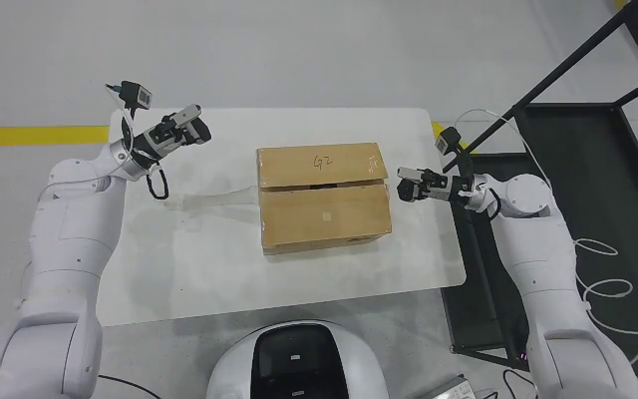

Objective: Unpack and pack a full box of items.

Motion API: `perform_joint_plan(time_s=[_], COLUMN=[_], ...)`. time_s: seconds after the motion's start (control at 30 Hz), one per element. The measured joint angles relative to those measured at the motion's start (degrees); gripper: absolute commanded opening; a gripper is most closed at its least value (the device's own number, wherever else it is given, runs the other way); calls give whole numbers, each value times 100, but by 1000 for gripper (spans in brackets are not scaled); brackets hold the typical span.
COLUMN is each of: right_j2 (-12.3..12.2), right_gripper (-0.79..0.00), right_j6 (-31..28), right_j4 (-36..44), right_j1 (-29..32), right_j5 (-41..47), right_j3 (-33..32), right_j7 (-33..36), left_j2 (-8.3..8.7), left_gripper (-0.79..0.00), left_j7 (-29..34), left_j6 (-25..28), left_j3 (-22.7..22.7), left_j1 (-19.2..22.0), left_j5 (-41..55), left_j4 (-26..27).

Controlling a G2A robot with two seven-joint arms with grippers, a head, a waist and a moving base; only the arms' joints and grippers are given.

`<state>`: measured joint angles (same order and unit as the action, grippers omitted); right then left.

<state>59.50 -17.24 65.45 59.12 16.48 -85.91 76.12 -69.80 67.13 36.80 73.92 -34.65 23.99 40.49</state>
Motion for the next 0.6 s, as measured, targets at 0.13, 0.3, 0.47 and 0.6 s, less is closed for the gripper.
perform_joint_plan(time_s=[0.13, 0.3, 0.47, 0.6], right_j2=[1, 5, 27, 45], right_gripper=[0, 0, 0, 0], right_j6=[-26, -86, -183, -368], right_j4=[99, 139, -37, -110], right_j1=[57, 42, -131, -201], right_j5=[-88, -190, -252, -322], right_j3=[46, 217, 520, 718], right_j7=[-119, -254, -60, -26], left_j2=[0, 0, 0, 0], left_gripper=[0, 0, 0, 0], left_j7=[0, 0, 0, 0], left_j6=[0, 0, 0, 0], left_j3=[0, 0, 0, 0], left_j1=[0, 0, 0, 0], left_j5=[0, 0, 0, 0], left_j4=[0, 0, 0, 0])
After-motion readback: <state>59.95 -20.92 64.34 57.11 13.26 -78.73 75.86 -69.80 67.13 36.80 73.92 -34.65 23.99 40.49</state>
